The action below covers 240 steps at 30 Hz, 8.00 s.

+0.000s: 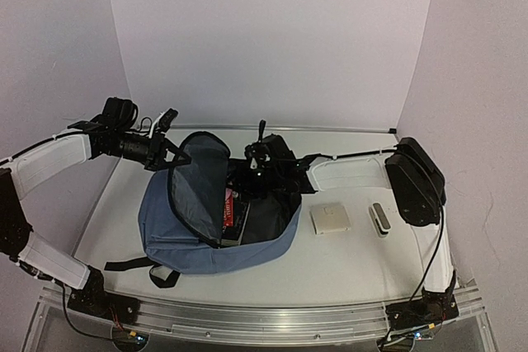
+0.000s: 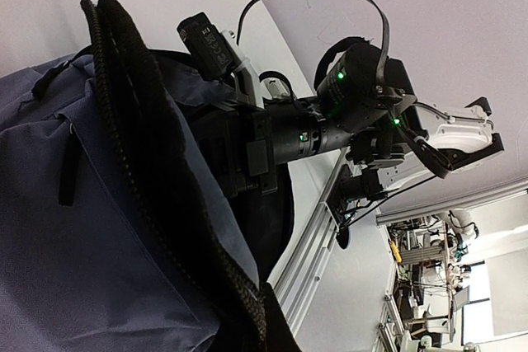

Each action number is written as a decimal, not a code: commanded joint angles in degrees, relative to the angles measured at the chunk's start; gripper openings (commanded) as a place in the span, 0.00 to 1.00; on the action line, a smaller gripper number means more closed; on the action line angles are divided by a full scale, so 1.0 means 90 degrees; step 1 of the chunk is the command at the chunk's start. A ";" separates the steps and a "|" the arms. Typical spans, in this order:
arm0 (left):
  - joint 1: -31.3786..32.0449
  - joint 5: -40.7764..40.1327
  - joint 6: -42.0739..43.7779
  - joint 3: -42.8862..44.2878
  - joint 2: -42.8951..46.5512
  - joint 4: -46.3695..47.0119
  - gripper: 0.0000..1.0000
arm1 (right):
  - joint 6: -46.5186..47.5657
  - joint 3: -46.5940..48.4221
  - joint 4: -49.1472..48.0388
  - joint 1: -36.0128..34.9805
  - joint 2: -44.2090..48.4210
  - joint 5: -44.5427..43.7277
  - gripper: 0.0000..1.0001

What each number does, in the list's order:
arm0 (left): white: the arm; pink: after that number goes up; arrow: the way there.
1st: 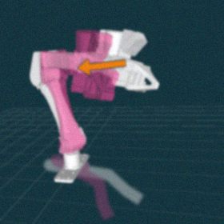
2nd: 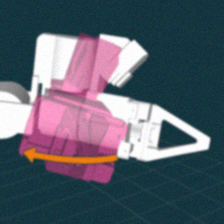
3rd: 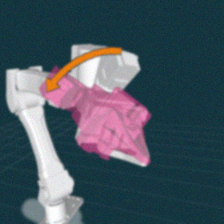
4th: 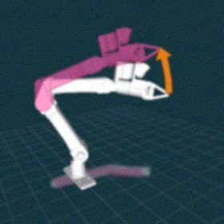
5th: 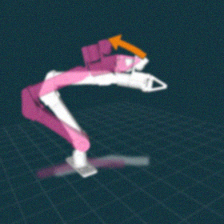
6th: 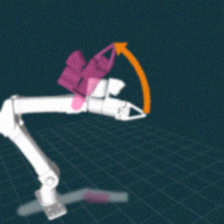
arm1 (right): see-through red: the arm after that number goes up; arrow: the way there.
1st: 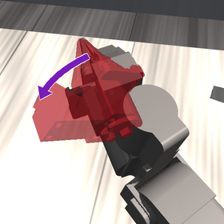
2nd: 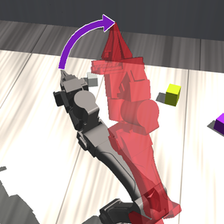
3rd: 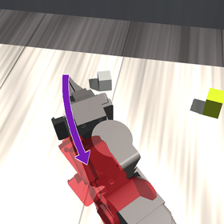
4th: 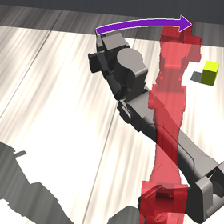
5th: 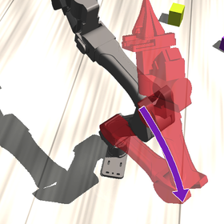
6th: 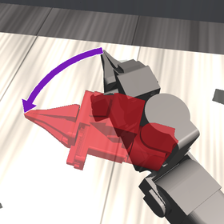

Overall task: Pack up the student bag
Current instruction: Place the stationery in the student bag, then zip the student bag at the center of the board.

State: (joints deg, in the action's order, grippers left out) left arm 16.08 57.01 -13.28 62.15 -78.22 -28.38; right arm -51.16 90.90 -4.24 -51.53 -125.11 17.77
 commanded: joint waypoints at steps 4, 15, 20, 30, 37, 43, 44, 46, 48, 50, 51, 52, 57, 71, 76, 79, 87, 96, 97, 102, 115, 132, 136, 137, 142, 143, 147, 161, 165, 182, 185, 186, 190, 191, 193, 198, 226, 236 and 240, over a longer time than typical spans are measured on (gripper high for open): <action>-0.0035 0.0143 0.0077 0.0006 -0.0052 0.0233 0.00 | 0.0169 -0.0017 -0.0193 -0.0091 0.0399 -0.0294 0.39; 0.0290 -0.1046 -0.1619 -0.0181 0.0280 0.1111 0.00 | 0.0835 -0.1912 0.0453 0.0063 0.2973 -0.2547 0.63; 0.1224 -0.2295 -0.2225 0.0177 0.0183 0.1127 0.00 | 0.0888 -0.2821 0.0780 0.0239 0.4221 -0.3403 0.73; 0.2509 -0.2622 -0.2887 0.1026 -0.1390 0.1494 0.00 | 0.0591 -0.4428 0.1081 0.0288 0.6289 -0.4439 0.75; 0.3388 -0.2765 -0.2755 0.2080 -0.2691 0.1384 0.09 | 0.0369 -0.4998 0.1523 0.0289 0.7094 -0.4602 0.75; 0.3565 -0.2787 -0.2649 0.2292 -0.2839 0.1361 0.61 | 0.0460 -0.5008 0.1744 0.0294 0.7361 -0.4689 0.75; 0.3565 -0.2851 -0.2620 0.2217 -0.2715 0.1369 0.69 | 0.0536 -0.4955 0.1765 0.0295 0.7356 -0.4699 0.75; 0.3565 -0.2980 -0.2552 0.2029 -0.2367 0.1374 0.80 | 0.0736 -0.4831 0.1808 0.0294 0.7305 -0.4718 0.76; 0.3566 -0.3164 -0.2527 0.1820 -0.1979 0.1303 0.85 | 0.0891 -0.4701 0.1855 0.0291 0.7230 -0.4760 0.76; 0.3553 -0.3423 -0.2483 0.1692 -0.1555 0.1049 0.89 | 0.1087 -0.4566 0.1873 0.0291 0.7141 -0.4744 0.76; 0.3529 -0.3577 -0.2465 0.1644 -0.1304 0.0893 0.91 | 0.1211 -0.4492 0.1878 0.0293 0.7108 -0.4701 0.76; 0.3456 -0.3717 -0.2471 0.1550 -0.1100 0.0765 0.93 | 0.1329 -0.4400 0.1878 0.0288 0.7060 -0.4573 0.75; 0.2329 -0.4185 -0.3075 0.0375 0.0226 0.0420 0.98 | 0.1761 -0.3875 0.1864 0.0180 0.6674 -0.3662 0.65; 0.0013 -0.5095 -0.3840 -0.2089 0.2479 -0.0769 1.00 | 0.1698 -0.1986 0.1670 -0.2229 0.3860 -0.2978 0.50; -0.0007 -0.5342 -0.4223 -0.2461 0.2598 -0.1035 1.00 | 0.1819 -0.0991 0.2009 -0.2851 0.2635 -0.3105 0.49; -0.0007 -0.5407 -0.4454 -0.2823 0.2852 -0.0944 1.00 | 0.1833 -0.0485 0.2373 -0.3002 0.2081 -0.3146 0.48; -0.0028 -0.5456 -0.4861 -0.3578 0.3157 -0.0258 0.82 | 0.1858 0.0473 0.3348 -0.3113 0.1072 -0.3577 0.47; -0.0043 -0.5624 -0.5095 -0.3805 0.3098 -0.0046 0.59 | 0.2026 0.1155 0.3938 -0.3125 0.0391 -0.3943 0.46; -0.0054 -0.5610 -0.5097 -0.3836 0.3091 0.0001 0.57 | 0.2047 0.1218 0.3959 -0.3123 0.0348 -0.3959 0.46; -0.0078 -0.5576 -0.5131 -0.3948 0.2934 0.0178 0.54 | 0.2196 0.1559 0.4086 -0.3123 0.0054 -0.4014 0.45; -0.0095 -0.5457 -0.5165 -0.4122 0.2778 0.0535 0.42 | 0.2312 0.2140 0.4364 -0.3125 -0.0560 -0.4145 0.40; -0.0095 -0.5524 -0.5078 -0.4119 0.2720 0.0511 0.01 | 0.2084 0.2342 0.4641 -0.3119 -0.0743 -0.4765 0.01; -0.0096 -0.5542 -0.5039 -0.4085 0.2701 0.0542 0.00 | 0.1968 0.2194 0.4641 -0.3122 -0.0475 -0.4915 0.00; -0.0096 -0.5556 -0.5022 -0.4074 0.2694 0.0551 0.00 | 0.1919 0.2151 0.4641 -0.3119 -0.0403 -0.4955 0.00; -0.0157 -0.5612 -0.4911 -0.3987 0.2564 0.0554 0.00 | 0.1672 0.1891 0.4641 -0.3124 -0.0006 -0.5072 0.00; -0.0182 -0.5611 -0.4886 -0.3969 0.2537 0.0571 0.00 | 0.1607 0.1820 0.4640 -0.3123 0.0069 -0.5107 0.00; -0.0328 -0.5525 -0.4803 -0.3911 0.2451 0.0715 0.00 | 0.1325 0.1487 0.4608 -0.3129 0.0409 -0.5258 0.00; -0.1153 -0.5061 -0.4207 -0.3504 0.1853 0.1114 0.00 | 0.0836 0.0912 0.4520 -0.3152 0.1059 -0.5735 0.00; -0.1445 -0.4897 -0.3955 -0.3259 0.1552 0.1250 0.00 | 0.0709 0.0761 0.4530 -0.3147 0.1195 -0.5850 0.00; -0.1728 -0.4931 -0.2631 -0.0636 -0.1314 0.2110 0.00 | 0.0318 0.0085 0.4553 -0.2858 0.1706 -0.6125 0.00; -0.1728 -0.4832 -0.2300 -0.0175 -0.1809 0.2255 0.00 | 0.0275 -0.0044 0.4553 -0.2746 0.1793 -0.6135 0.00; -0.1728 -0.4795 -0.2231 0.0022 -0.1935 0.2276 0.00 | 0.0264 -0.0092 0.4551 -0.2701 0.1821 -0.6138 0.00; -0.1723 -0.4386 -0.1918 0.0638 -0.2486 0.2389 0.00 | 0.0235 -0.0228 0.4531 -0.2612 0.1874 -0.6106 0.00; -0.1721 -0.4286 -0.1871 0.0747 -0.2566 0.2409 0.00 | 0.0248 -0.0228 0.4519 -0.2609 0.1873 -0.6077 0.00; -0.1718 -0.4119 -0.1774 0.0921 -0.2634 0.2372 0.00 | 0.0284 -0.0218 0.4468 -0.2614 0.1862 -0.5983 0.00; -0.1718 -0.4164 -0.1705 0.0949 -0.2071 0.1950 0.36 | 0.0350 -0.0263 0.4217 -0.2615 0.1893 -0.5732 0.00; -0.1114 -0.3891 -0.4870 -0.4368 0.2639 0.2521 0.77 | 0.0716 -0.0120 0.3616 -0.2615 0.1768 -0.5380 0.00; -0.0342 -0.4046 -0.5220 -0.4684 0.1558 0.3834 0.56 | 0.0733 -0.0065 0.3599 -0.2615 0.1800 -0.5370 0.00; -0.0326 -0.4043 -0.5137 -0.4631 0.1391 0.3862 0.50 | 0.0731 -0.0085 0.3589 -0.2615 0.1805 -0.5373 0.00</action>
State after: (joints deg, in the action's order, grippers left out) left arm 12.86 21.05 -59.13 19.84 -64.59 1.34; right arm -44.99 88.86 29.10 -74.91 -111.72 -30.22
